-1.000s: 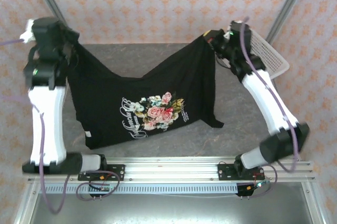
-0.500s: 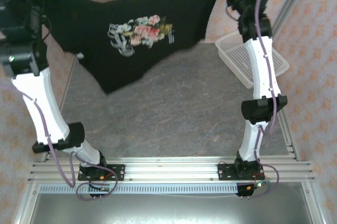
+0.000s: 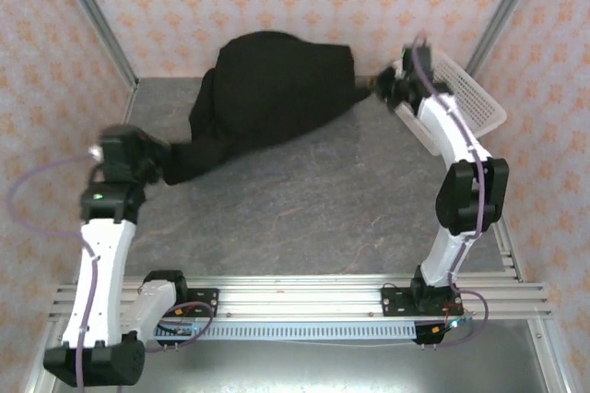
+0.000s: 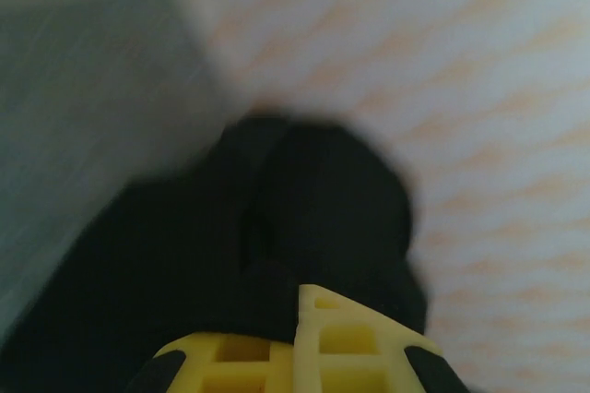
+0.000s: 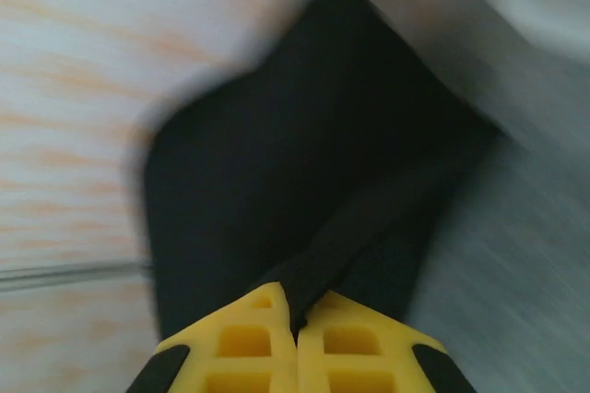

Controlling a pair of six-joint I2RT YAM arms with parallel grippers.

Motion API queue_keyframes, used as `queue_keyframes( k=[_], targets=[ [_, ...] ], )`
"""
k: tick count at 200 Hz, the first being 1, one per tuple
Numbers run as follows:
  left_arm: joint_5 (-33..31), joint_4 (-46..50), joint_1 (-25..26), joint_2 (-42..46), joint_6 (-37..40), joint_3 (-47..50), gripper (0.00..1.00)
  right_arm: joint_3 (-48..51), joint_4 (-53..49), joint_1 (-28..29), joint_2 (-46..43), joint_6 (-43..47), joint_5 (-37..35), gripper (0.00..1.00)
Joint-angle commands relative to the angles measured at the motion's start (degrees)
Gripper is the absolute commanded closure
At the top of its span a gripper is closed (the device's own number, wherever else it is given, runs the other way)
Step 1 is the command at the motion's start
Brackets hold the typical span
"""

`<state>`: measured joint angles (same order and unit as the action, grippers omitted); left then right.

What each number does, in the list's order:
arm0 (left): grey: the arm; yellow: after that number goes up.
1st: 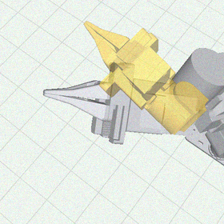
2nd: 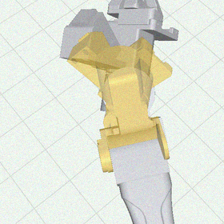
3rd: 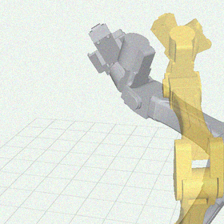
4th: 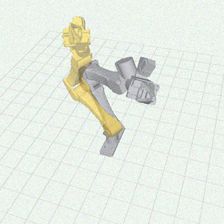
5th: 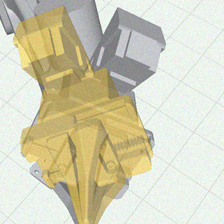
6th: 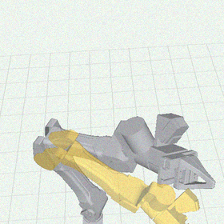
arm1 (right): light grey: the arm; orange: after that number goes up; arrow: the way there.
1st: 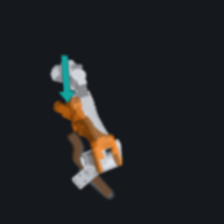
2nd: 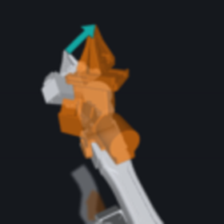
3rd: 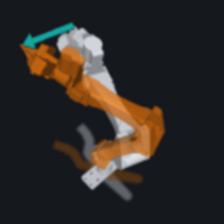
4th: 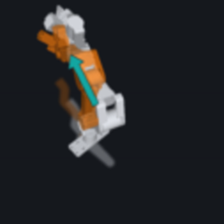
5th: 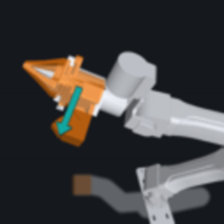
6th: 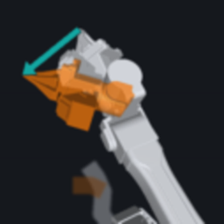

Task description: Fold and stack the t-shirts

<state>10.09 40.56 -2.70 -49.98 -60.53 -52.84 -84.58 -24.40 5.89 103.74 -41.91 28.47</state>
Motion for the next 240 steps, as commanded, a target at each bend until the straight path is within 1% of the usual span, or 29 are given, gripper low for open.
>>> queue_keyframes(
  k=[1, 15, 34, 55, 79, 102, 124, 141, 151, 162, 172, 188, 214, 240],
  targets=[
    [0.91, 1.63, 6.03, 4.69, -5.80, 8.89, 1.00, 13.47, 5.42, 1.05, -7.37, -2.66, -2.34, 1.00],
    [1.43, 0.96, 9.55, 5.03, -8.80, 14.41, 1.00, 20.04, 5.61, 2.52, -8.50, -3.09, -3.24, 1.00],
    [1.66, 0.40, 13.37, 6.60, -12.90, 18.81, 1.00, 24.56, 3.32, 5.12, -9.81, -2.11, -4.71, 1.00],
    [1.13, 3.98, 16.71, 8.12, -15.83, 18.71, 1.00, 27.32, -2.73, 7.38, -12.58, -1.89, -8.64, 1.00],
    [1.29, 8.16, 18.60, 9.74, -18.02, 16.61, 1.00, 31.14, -8.80, 8.57, -18.43, -3.18, -14.26, 1.00],
    [2.00, 11.20, 19.18, 11.32, -20.26, 15.35, 1.00, 34.41, -17.11, 9.48, -27.19, -5.45, -20.88, 1.00],
    [0.51, 15.32, 19.22, 12.56, -21.27, 13.97, 1.00, 39.32, -24.97, 9.77, -38.78, -8.31, -25.98, 1.00],
    [-0.72, 17.12, 19.22, 13.31, -21.79, 13.97, 1.00, 42.73, -30.97, 9.83, -47.11, -10.78, -27.32, 1.00],
    [-1.11, 17.71, 19.22, 13.47, -22.38, 14.41, 1.00, 45.04, -33.08, 9.84, -51.18, -12.17, -26.58, 1.00],
    [-1.08, 17.10, 19.28, 13.50, -22.69, 15.24, 1.00, 47.41, -33.75, 9.82, -53.67, -13.45, -24.88, 1.00],
    [-1.19, 16.60, 19.31, 13.22, -23.04, 15.87, 1.00, 49.65, -32.05, 9.79, -53.93, -13.94, -22.62, 1.00],
    [-1.36, 15.54, 19.33, 12.27, -22.87, 16.28, 1.00, 51.20, -29.00, 9.83, -50.64, -13.95, -20.88, 1.00],
    [-2.32, 15.99, 19.31, 10.13, -21.51, 15.17, 1.00, 50.42, -25.94, 9.77, -43.35, -12.57, -20.87, 1.00],
    [-4.03, 17.75, 19.35, 9.96, -21.13, 13.67, 1.00, 48.51, -25.32, 9.80, -39.74, -11.24, -21.14, 1.00]
  ],
)
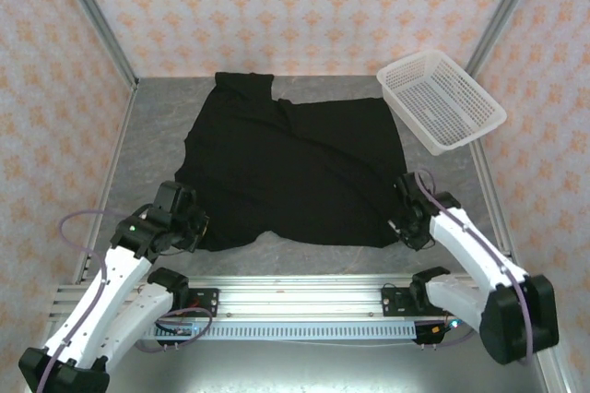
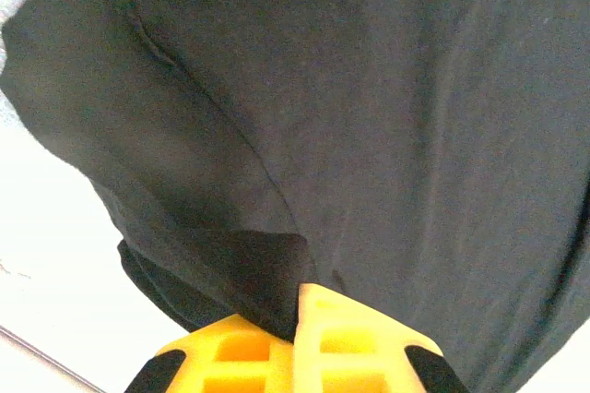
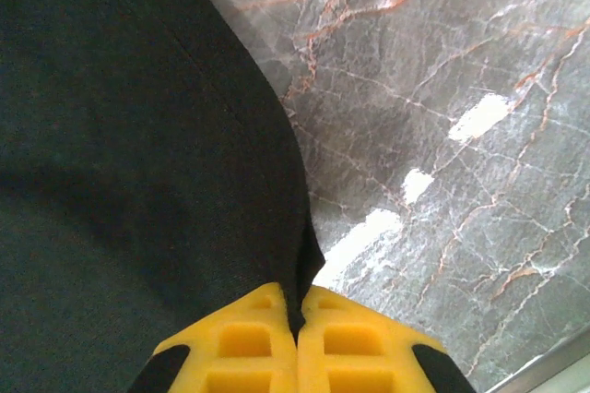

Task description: Fold and stack the t-shirts

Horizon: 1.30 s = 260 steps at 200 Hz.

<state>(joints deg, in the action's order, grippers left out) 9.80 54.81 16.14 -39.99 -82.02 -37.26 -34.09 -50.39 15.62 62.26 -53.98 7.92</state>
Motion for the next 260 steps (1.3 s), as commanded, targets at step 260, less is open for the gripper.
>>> queue_keyframes(
  k=[260],
  targets=[
    [-17.61, 26.38, 0.49, 1.43, -0.03, -5.39, 1.00, -8.22, -13.21, 13.70, 2.95, -2.51, -2.17, 1.00]
  ],
)
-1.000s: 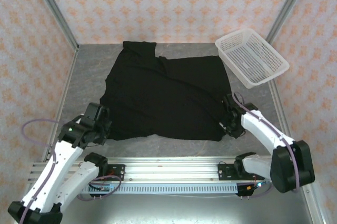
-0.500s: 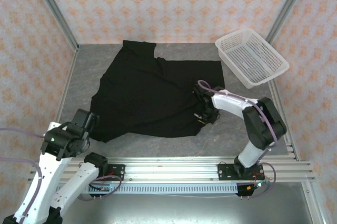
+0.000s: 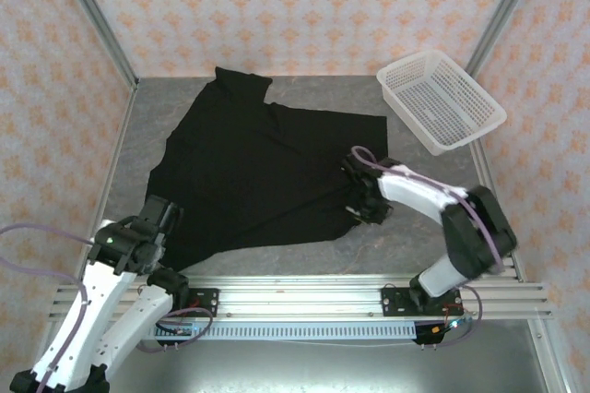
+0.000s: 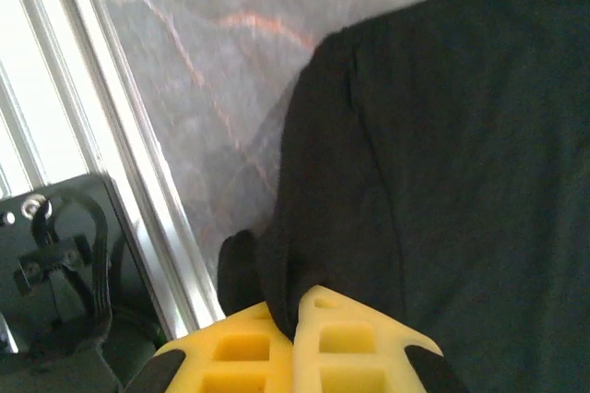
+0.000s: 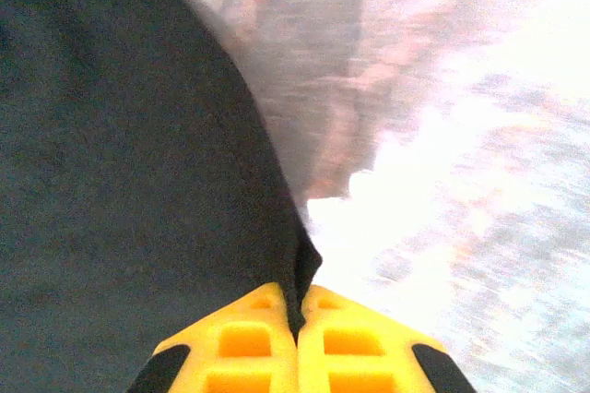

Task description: Fold and stack the t-shirts

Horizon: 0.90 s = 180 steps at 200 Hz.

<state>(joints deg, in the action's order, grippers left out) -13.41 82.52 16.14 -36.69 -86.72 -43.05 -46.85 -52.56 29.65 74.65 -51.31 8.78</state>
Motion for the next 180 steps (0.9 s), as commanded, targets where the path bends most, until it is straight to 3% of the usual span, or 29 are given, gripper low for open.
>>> queue_keyframes(
  k=[1, 33, 63, 106, 180],
  targets=[
    [5.64, -1.15, 0.48, -1.93, 4.74, 0.33, 1.00, 4.78, -11.24, -0.36, -9.88, -5.37, -2.91, 1.00],
    [5.52, 2.44, 0.47, -1.80, 7.31, -1.69, 1.00, 7.39, -16.05, -1.53, -18.92, -9.28, -4.37, 1.00],
    [7.60, 1.77, 0.54, -3.07, 8.62, -1.66, 1.00, 10.74, -14.77, -2.14, -18.71, -11.95, 1.58, 1.00],
    [5.27, 2.70, 0.53, -4.42, 10.29, -3.67, 1.00, 11.96, -14.16, -2.14, -20.14, -14.16, 0.29, 1.00],
    [4.58, -10.38, 0.50, -11.27, 18.41, -8.42, 1.00, 6.59, -13.78, -2.57, -17.66, -18.13, -4.61, 1.00]
  ],
)
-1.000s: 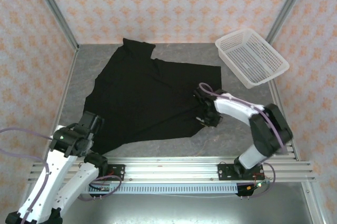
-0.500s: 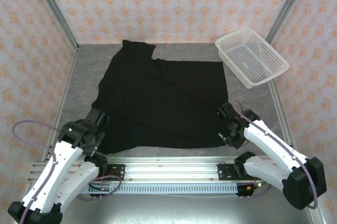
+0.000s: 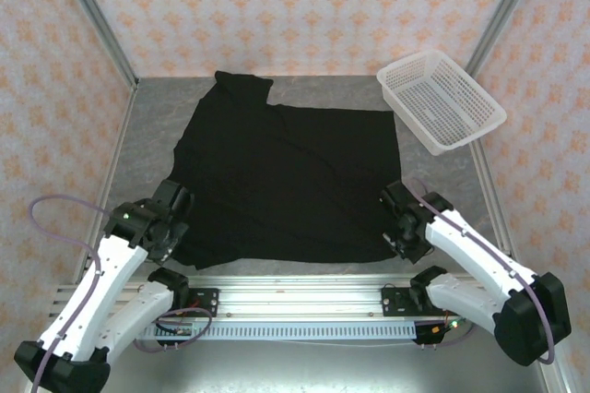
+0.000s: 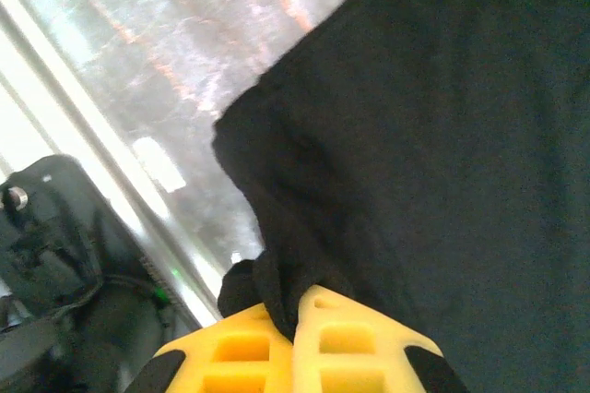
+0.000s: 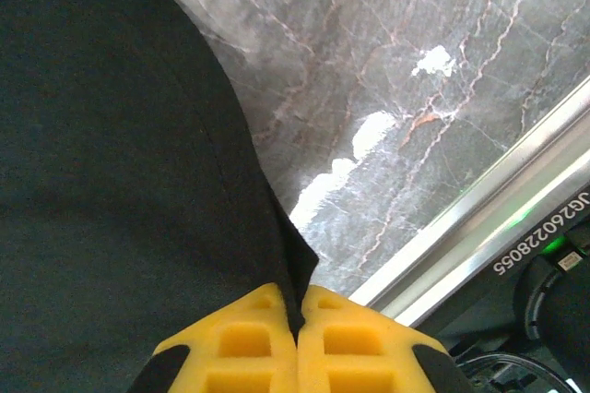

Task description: Fold and stack the t-shirts

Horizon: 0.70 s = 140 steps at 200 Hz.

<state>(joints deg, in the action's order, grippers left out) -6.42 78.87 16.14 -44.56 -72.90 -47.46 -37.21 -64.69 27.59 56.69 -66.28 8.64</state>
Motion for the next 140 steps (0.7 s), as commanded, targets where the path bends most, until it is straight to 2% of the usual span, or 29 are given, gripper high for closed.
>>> queue_keyframes(
  k=[1, 49, 88, 140],
  targets=[
    [-2.48, -6.94, 0.53, -3.72, 4.74, -4.11, 1.00, -3.13, -1.66, -0.52, 0.33, -3.20, -4.59, 1.00],
    [-7.46, -11.68, 0.49, -14.58, 10.22, -10.63, 1.00, -7.33, -1.23, -3.16, 2.89, -5.07, -8.24, 1.00],
    [-12.13, -13.80, 0.30, -19.53, 14.10, -14.85, 1.00, -10.86, 0.56, -6.00, 6.24, -3.91, -9.09, 1.00],
    [-14.38, -18.22, -0.56, -23.65, 20.03, -19.69, 1.00, -15.16, -1.91, -7.53, 7.90, -4.06, -9.44, 1.00]
  ],
)
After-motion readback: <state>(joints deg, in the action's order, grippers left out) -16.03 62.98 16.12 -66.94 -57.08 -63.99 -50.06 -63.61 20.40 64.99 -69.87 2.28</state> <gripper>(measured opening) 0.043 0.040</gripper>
